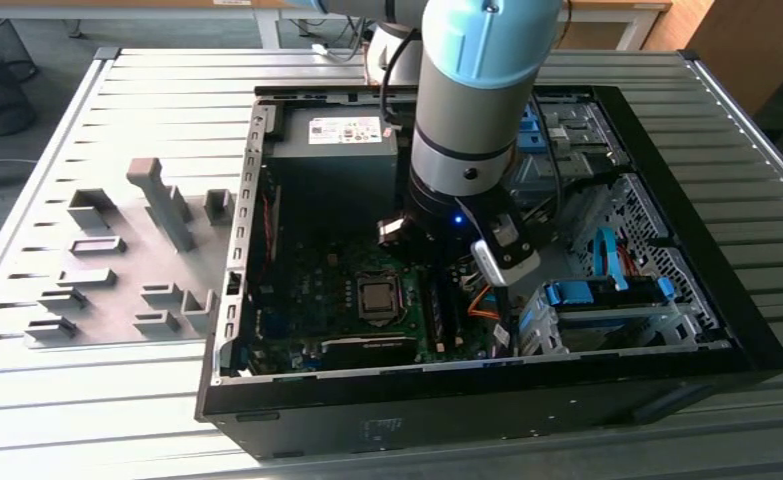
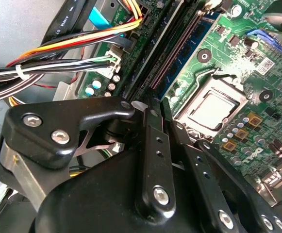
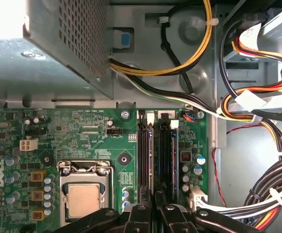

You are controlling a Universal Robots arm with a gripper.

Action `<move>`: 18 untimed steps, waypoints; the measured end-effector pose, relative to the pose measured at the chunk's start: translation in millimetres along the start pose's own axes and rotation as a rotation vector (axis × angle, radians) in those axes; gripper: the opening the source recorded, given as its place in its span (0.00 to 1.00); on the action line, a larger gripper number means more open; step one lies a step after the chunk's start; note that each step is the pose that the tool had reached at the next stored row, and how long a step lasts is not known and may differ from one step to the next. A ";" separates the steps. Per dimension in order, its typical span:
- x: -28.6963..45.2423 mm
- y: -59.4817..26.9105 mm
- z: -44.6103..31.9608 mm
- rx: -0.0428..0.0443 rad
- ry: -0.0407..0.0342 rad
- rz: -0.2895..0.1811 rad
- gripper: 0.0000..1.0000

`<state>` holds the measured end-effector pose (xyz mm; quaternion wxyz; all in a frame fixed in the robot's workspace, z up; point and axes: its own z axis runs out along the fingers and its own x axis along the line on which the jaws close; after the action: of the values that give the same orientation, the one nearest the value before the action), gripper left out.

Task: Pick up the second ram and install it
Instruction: 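Insert the second ram into the second slot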

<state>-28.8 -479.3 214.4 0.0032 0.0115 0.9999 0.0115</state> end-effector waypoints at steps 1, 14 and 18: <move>0.0 0.0 0.5 -0.0015 0.0000 0.000 0.14; 0.0 -1.1 1.3 -0.0024 0.0000 0.000 0.14; 0.0 -1.5 1.2 -0.0004 0.0001 0.000 0.14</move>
<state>-28.8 -480.7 213.2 0.0032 0.0115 0.9999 0.0117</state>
